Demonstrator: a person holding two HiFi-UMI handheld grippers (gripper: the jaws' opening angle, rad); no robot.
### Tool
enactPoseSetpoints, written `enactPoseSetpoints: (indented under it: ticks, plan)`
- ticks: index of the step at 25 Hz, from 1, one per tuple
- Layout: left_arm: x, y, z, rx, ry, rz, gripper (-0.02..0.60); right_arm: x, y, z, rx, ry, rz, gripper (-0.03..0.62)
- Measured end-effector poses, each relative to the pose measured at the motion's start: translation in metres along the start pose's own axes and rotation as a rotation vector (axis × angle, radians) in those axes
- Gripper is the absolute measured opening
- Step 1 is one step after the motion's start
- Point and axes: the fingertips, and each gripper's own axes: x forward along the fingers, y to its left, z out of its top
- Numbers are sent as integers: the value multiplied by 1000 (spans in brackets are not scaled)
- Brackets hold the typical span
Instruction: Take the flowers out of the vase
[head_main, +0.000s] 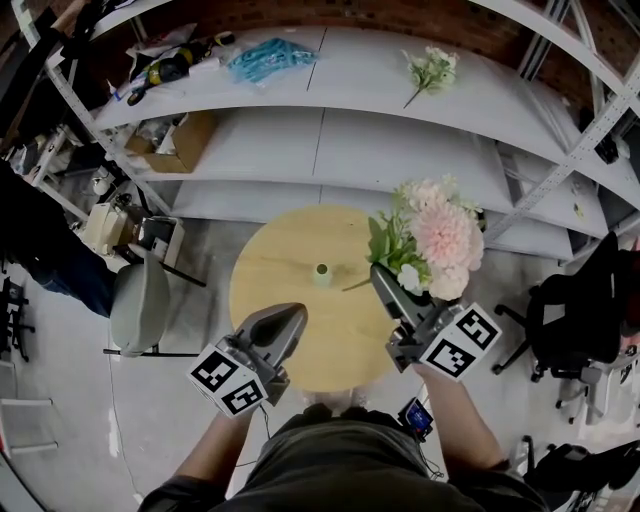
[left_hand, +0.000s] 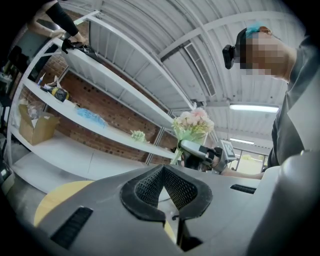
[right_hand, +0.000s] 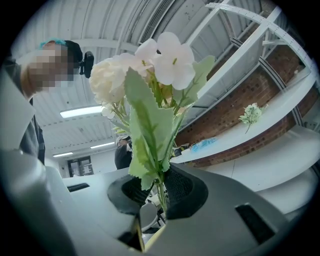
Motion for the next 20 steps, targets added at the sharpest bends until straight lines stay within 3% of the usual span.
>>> enactPoseSetpoints:
  ticks: [20]
  plan:
    - [26,-1,7,1,-16,-4,5,-3,-17,13,18,-5,11,61]
